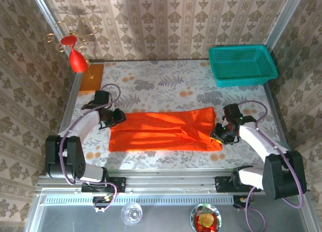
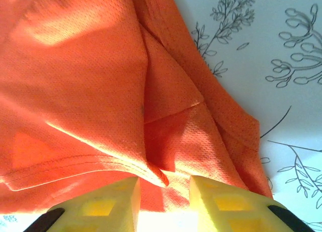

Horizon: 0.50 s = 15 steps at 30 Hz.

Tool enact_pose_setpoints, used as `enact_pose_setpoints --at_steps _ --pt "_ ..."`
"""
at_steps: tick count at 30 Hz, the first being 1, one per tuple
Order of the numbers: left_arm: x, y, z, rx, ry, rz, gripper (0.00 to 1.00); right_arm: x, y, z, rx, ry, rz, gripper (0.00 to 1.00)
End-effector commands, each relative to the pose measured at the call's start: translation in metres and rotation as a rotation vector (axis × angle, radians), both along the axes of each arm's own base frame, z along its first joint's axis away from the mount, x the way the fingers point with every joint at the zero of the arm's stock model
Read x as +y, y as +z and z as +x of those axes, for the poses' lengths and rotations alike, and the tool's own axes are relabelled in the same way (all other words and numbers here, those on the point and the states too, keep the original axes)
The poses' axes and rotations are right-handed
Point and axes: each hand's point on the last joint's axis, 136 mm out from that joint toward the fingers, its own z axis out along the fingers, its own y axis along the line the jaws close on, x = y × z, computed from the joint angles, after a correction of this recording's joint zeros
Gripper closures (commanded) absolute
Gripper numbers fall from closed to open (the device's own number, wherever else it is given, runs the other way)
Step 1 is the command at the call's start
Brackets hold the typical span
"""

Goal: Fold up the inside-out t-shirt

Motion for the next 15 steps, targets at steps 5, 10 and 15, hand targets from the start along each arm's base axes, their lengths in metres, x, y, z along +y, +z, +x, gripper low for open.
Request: enact_pose_setpoints --at_steps 5,10,15 --pt "-0.119 0.010 -0.023 0.017 -0.205 -0.093 0.76 -0.004 0.005 -0.002 -0.006 0.007 -0.019 0.67" --pt "-0.198 -0.003 -0.047 0.065 -0.348 -0.165 0.76 0.000 0.001 -0.002 0.000 0.017 0.000 0.66" --pt "-0.261 -0.019 -0.069 0.126 -0.451 -0.245 0.76 0.003 -0.002 -0.003 0.014 0.034 0.015 0.65"
